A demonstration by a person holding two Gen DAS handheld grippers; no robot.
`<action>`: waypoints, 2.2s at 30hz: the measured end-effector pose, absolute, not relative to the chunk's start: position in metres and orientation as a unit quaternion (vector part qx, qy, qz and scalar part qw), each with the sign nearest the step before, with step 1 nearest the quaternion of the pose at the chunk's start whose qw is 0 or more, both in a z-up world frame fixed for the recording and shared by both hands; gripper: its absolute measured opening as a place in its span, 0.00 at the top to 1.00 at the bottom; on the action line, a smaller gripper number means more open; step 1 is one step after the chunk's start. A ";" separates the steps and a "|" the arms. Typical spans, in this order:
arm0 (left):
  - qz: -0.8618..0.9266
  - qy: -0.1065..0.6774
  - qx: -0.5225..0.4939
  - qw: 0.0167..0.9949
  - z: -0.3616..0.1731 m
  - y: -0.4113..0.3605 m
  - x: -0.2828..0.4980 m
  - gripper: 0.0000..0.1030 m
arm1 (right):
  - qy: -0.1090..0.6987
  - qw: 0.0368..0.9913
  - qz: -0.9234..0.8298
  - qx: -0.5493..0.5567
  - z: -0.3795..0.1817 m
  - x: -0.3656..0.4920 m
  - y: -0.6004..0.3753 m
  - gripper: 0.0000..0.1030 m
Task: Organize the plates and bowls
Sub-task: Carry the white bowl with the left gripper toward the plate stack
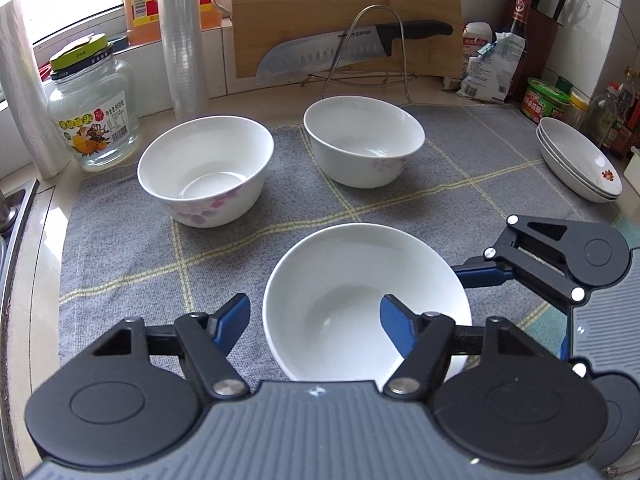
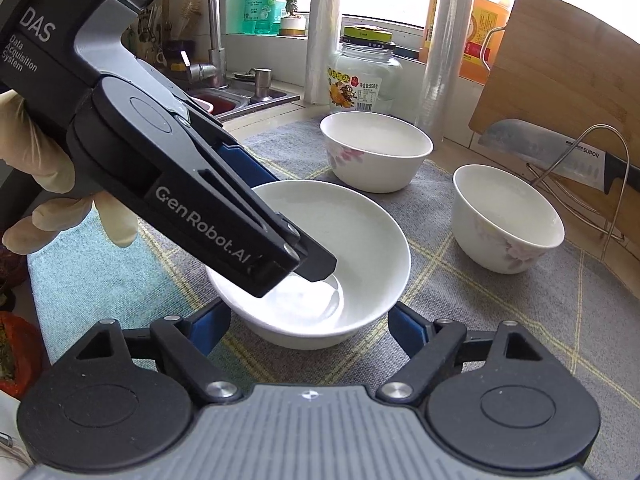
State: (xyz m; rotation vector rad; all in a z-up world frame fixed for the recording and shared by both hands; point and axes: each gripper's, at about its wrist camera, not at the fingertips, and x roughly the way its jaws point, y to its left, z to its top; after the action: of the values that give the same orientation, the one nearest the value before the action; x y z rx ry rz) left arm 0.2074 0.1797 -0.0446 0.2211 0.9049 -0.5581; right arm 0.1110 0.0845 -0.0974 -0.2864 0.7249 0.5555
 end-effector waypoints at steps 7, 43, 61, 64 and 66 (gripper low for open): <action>-0.277 0.437 0.103 0.849 -0.046 0.176 0.209 0.39 | 0.348 0.888 0.266 -0.142 -0.097 0.111 0.086 0.17; -0.371 0.417 0.125 0.820 -0.036 0.079 0.192 0.39 | 0.380 0.899 0.170 -0.137 -0.080 0.082 0.002 0.17; -0.395 0.418 0.128 0.808 -0.046 0.044 0.194 0.39 | 0.397 0.897 0.145 -0.127 -0.086 0.082 -0.030 0.17; -0.394 0.419 0.127 0.808 -0.047 0.043 0.195 0.39 | 0.399 0.897 0.145 -0.122 -0.087 0.083 -0.031 0.17; -0.394 0.420 0.124 0.808 -0.048 0.041 0.196 0.39 | 0.401 0.897 0.145 -0.121 -0.088 0.085 -0.031 0.17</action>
State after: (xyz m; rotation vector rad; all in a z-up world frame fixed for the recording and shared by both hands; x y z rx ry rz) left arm 0.1956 0.0414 -0.0482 0.2655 0.8976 -0.8429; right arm 0.0855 -0.0312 -0.0880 -0.2499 0.8305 0.2999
